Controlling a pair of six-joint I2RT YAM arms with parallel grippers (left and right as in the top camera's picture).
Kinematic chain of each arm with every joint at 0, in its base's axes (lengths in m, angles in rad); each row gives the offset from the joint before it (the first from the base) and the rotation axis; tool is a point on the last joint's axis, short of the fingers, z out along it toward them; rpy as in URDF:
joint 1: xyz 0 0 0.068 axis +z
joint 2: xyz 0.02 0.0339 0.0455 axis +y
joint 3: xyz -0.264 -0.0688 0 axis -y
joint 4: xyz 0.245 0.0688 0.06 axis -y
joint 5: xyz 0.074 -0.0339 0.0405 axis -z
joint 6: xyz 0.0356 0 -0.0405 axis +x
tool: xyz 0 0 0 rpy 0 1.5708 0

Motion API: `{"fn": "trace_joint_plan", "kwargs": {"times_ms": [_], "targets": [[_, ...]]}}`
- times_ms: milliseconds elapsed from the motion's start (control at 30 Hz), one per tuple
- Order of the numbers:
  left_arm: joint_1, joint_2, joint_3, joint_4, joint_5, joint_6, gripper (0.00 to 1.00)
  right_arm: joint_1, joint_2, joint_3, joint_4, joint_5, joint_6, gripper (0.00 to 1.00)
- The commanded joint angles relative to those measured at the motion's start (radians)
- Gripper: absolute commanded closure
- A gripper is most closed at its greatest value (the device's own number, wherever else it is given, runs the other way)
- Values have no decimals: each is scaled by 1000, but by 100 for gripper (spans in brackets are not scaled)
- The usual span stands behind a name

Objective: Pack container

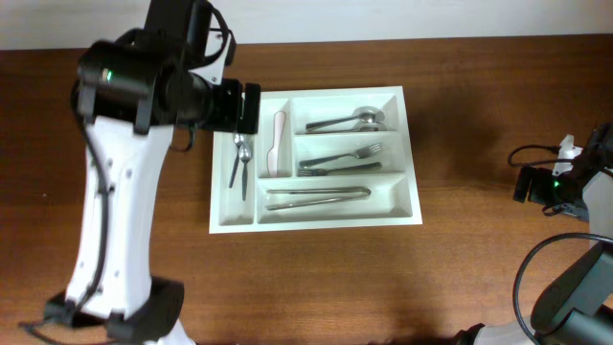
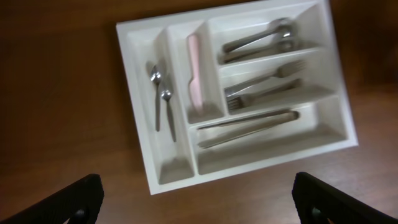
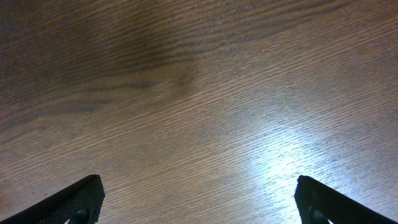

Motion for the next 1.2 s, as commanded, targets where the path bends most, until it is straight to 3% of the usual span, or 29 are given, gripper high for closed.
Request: {"fn": "trace_joint_plan", "kwargs": {"times_ms": [0,100,300,600,733,967,1167], "targets": [[-60,-131,-4,-3,-51,-25,1,0,5,0,2,-10,-4,1],[-117,-220,-29,-3,-87,-36,1,0,5,0,2,-10,-4,1],[-170,-502,-285,-3,-210,-220,1,0,5,0,2,-10,-4,1],[-170,-1009,-771,180,-92,-257,1,0,5,0,2,-9,-4,1],[-170,-1156,-927,250,-100,-257,1,0,5,0,2,-10,-4,1],[-170,-1219,-1057,204,-121,-257,1,0,5,0,2,-9,-4,1],[-170,-1219,-1130,280,-200,-242,1,0,5,0,2,-10,-4,1]]}}
